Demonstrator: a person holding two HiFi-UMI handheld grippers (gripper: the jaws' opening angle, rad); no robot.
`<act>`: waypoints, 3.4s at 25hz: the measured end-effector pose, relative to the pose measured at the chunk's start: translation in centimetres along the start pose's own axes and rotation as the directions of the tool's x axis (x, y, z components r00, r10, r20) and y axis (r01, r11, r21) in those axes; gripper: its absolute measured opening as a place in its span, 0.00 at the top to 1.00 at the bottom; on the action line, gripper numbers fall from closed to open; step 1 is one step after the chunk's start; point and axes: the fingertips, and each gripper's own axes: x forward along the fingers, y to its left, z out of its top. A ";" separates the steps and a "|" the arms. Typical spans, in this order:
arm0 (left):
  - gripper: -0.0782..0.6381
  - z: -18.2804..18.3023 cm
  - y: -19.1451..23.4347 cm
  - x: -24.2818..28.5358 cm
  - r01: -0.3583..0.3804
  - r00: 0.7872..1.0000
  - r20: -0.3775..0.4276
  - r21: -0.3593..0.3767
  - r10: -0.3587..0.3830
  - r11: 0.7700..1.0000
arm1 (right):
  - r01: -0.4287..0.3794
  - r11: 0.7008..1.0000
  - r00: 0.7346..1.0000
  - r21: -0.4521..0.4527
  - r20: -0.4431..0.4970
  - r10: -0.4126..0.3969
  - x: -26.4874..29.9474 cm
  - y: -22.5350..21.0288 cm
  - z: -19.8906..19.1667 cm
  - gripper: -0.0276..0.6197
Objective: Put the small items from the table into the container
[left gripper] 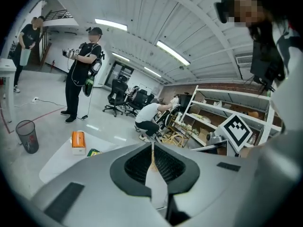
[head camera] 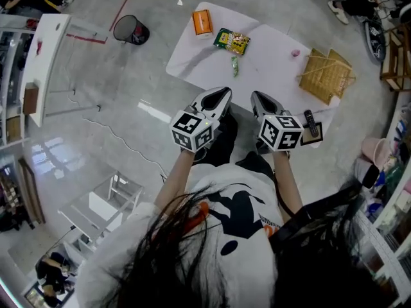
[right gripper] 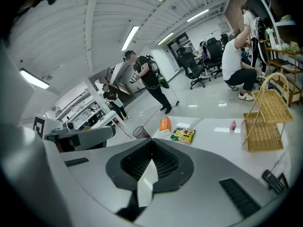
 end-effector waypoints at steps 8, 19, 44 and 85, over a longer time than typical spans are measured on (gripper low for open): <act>0.87 -0.9 8.4 2.8 0.033 0.995 -0.089 -0.020 -0.035 0.999 | 0.088 0.996 0.995 0.027 -0.041 -0.087 9.5 -2.7 -0.1 0.93; 0.87 -4.4 17.3 8.9 0.075 0.985 -0.154 -0.040 -0.080 0.996 | 0.177 0.984 0.970 0.013 -0.174 -0.172 19.9 -9.8 -4.8 0.93; 0.87 -14.4 24.0 12.2 0.057 0.958 -0.272 -0.114 -0.086 0.992 | 0.290 0.945 0.797 -0.151 -0.509 -0.326 29.1 -18.5 -18.8 0.88; 0.87 -4.5 -6.3 24.4 0.228 0.946 -0.234 -0.020 -0.226 0.974 | 0.401 0.881 0.910 0.250 -0.220 -0.352 -5.5 -31.0 -1.7 0.92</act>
